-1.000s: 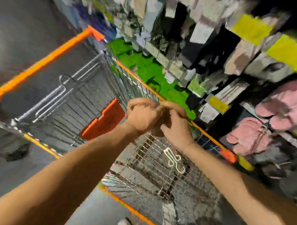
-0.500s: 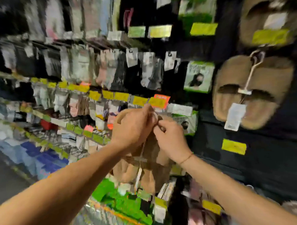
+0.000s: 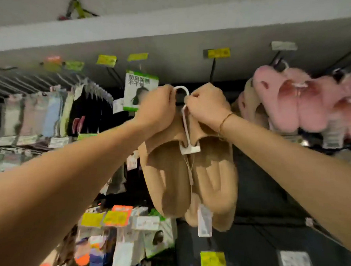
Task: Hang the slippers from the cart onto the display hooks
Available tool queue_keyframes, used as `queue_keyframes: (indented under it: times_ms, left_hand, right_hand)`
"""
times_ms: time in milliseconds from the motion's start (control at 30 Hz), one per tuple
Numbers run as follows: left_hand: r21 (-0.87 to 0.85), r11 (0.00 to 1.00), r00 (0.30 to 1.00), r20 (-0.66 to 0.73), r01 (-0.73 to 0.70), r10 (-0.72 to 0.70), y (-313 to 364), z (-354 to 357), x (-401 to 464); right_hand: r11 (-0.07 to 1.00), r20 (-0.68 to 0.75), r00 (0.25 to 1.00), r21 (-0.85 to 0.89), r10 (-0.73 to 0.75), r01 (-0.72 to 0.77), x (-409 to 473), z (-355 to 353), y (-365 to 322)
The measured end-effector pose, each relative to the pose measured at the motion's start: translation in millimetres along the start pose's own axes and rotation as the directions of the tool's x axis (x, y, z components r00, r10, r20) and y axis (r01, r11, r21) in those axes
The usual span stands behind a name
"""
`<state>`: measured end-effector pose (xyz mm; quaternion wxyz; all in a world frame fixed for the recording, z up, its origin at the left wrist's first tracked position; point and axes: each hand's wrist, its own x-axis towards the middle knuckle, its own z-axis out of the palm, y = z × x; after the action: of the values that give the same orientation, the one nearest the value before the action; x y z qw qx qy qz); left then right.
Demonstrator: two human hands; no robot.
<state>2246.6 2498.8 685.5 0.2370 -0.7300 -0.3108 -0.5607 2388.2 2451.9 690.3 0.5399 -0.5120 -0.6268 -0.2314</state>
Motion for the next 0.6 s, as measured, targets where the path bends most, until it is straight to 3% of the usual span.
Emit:
queue_keyframes:
  times_ms: [300, 600]
  left_hand:
    - [-0.123, 0.992, 0.988, 0.154, -0.002, 0.021, 34.5, 60.4, 117.9]
    - [0.057, 0.997, 0.964, 0.261, 0.046, -0.060, 52.4, 157.5, 186.9]
  right_hand:
    - [0.990, -0.071, 0.996, -0.129, 0.050, -0.058, 126.0, -32.6, 66.1]
    - [0.986, -0.087, 0.983, -0.035, 0.159, -0.162, 200.1, -2.0, 143.3]
